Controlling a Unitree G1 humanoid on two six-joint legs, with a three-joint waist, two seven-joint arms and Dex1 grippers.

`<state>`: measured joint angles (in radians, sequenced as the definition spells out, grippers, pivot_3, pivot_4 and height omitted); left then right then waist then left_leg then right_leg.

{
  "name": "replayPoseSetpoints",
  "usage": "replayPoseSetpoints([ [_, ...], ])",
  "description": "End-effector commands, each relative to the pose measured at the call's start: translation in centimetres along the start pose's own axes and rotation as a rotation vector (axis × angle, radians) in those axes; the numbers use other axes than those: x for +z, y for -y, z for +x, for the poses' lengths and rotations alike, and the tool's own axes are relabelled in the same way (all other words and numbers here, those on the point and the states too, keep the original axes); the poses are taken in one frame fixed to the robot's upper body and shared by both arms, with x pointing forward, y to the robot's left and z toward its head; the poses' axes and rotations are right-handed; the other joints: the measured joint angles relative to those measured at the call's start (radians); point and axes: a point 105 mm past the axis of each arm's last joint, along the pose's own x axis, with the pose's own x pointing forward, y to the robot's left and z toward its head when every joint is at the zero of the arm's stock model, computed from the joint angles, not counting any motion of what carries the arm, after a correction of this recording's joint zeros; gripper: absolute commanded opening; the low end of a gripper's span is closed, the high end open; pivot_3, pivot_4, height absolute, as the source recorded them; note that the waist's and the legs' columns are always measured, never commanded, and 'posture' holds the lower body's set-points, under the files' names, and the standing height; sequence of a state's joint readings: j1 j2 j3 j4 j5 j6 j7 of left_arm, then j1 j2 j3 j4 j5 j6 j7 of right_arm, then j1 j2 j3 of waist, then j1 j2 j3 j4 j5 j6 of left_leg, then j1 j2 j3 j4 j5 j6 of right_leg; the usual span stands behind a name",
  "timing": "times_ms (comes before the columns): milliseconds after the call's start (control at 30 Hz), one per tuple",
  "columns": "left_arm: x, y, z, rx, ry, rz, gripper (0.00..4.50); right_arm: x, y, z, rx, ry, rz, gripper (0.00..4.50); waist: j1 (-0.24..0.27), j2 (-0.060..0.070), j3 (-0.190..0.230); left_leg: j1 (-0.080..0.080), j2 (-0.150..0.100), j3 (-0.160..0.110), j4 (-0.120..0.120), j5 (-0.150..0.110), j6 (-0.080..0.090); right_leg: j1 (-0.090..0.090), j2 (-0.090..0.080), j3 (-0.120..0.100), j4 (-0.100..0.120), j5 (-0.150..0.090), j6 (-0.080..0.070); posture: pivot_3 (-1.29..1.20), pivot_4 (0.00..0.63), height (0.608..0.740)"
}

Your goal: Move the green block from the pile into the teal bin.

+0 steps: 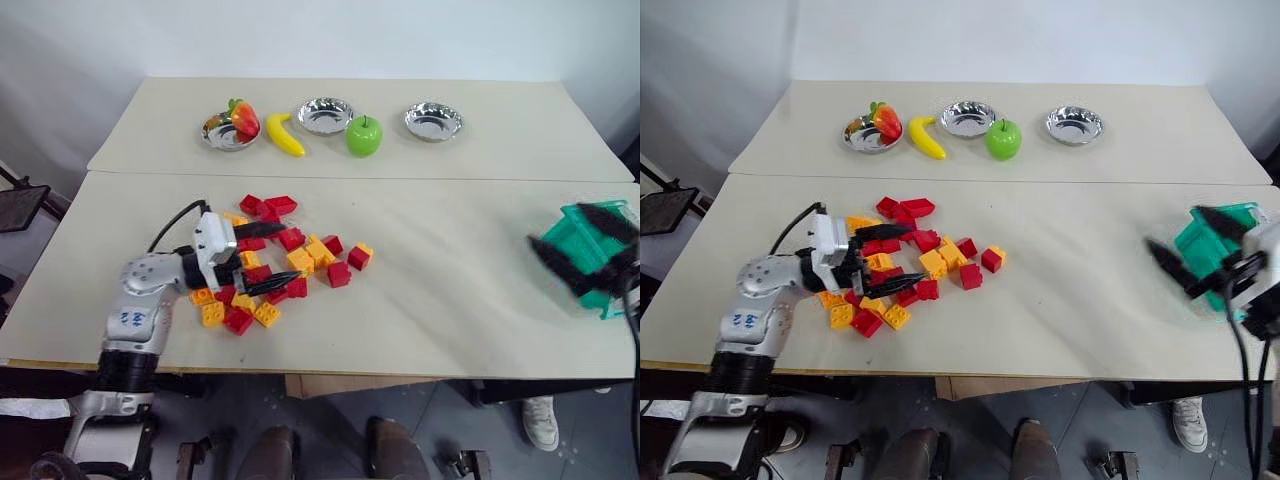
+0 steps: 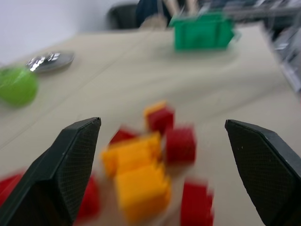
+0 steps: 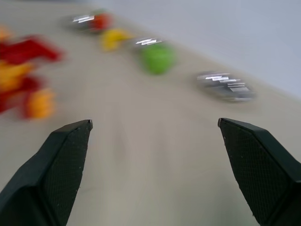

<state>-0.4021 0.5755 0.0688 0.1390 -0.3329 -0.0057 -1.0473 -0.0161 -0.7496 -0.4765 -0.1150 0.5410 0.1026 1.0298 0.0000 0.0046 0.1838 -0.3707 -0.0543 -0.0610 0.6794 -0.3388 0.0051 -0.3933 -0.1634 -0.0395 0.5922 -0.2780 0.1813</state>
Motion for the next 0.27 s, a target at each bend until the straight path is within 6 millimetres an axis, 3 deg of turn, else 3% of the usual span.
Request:
replayPoseSetpoints([
  [33, 0.3, -1.4, -2.5, 0.126, -0.013, 0.036, 4.5, 0.4, -2.2, 0.7, 0.157, 0.042, -0.03, 4.49, 0.0, 0.0, 0.0, 0.0, 0.0, 0.0, 0.0, 0.0, 0.0, 0.0, 0.0, 0.0, 0.0, 0.0, 0.0, 0.0, 0.15, 0.74],
  [167, -0.7, -1.7, -5.3, 0.263, -0.058, 0.012, 4.5, -2.2, -3.1, 0.8, 0.221, -0.014, 0.001, 4.49, 0.003, 0.0, 0.0, 0.0, -0.001, -0.002, 0.001, 0.0, 0.0, 0.001, -0.001, 0.0, 0.0, 0.0, 0.0, 0.0, 0.15, 0.74],
  [267, -0.5, -1.2, -6.4, 0.333, -0.056, -0.003, 4.5, -3.1, -3.2, 0.8, 0.212, -0.021, 0.015, 4.49, 0.001, 0.0, 0.0, 0.0, -0.001, -0.002, 0.001, 0.0, 0.0, 0.0, -0.001, 0.0, 0.0, 0.0, 0.0, 0.0, 0.15, 0.74],
])
